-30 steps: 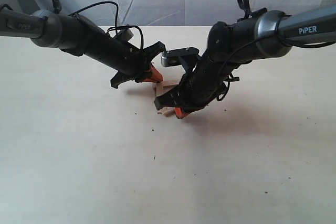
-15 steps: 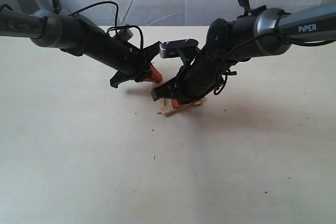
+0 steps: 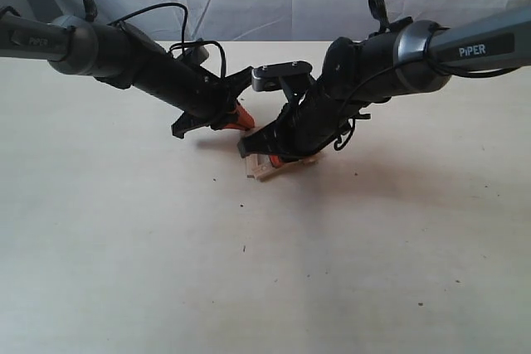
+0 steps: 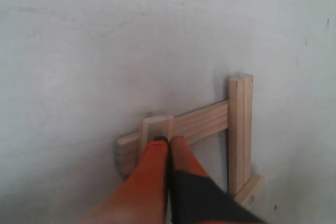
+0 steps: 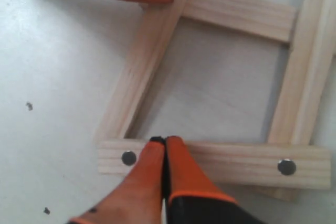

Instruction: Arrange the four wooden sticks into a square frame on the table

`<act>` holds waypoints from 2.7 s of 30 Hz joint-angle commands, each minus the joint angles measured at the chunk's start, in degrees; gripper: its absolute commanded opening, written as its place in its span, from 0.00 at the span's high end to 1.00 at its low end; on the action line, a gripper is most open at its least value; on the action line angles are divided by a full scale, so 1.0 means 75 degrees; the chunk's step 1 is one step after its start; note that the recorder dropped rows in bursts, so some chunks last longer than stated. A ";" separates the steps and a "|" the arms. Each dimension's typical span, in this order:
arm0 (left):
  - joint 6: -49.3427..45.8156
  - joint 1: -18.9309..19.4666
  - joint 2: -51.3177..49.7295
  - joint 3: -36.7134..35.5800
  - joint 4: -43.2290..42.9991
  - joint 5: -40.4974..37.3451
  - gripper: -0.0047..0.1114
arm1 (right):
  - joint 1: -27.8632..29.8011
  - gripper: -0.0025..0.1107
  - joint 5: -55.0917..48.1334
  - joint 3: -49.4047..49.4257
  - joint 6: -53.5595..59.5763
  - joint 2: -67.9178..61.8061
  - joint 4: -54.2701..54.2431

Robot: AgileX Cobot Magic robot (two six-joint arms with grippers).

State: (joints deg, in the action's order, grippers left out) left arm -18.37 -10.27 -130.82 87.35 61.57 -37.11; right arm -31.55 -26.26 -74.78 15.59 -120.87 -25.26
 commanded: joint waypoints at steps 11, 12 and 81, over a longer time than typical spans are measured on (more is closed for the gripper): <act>0.0020 -0.0033 0.0009 0.0035 -0.0107 0.0026 0.96 | 0.0014 0.99 -0.0500 0.0024 0.0091 -0.0117 0.0677; 0.0020 -0.0033 0.0009 0.0035 -0.0107 0.0026 0.96 | 0.0014 0.99 -0.0472 0.0024 0.0091 -0.0117 0.0677; -0.0029 0.2113 0.4390 -0.3269 -0.1815 0.0987 0.96 | -0.0688 0.67 -0.2923 -0.3475 -0.3290 -0.1451 0.2273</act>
State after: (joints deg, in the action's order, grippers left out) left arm -18.22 5.25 -98.99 63.25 47.64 -30.47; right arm -36.70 -49.25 -100.59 -7.90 -131.76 -9.65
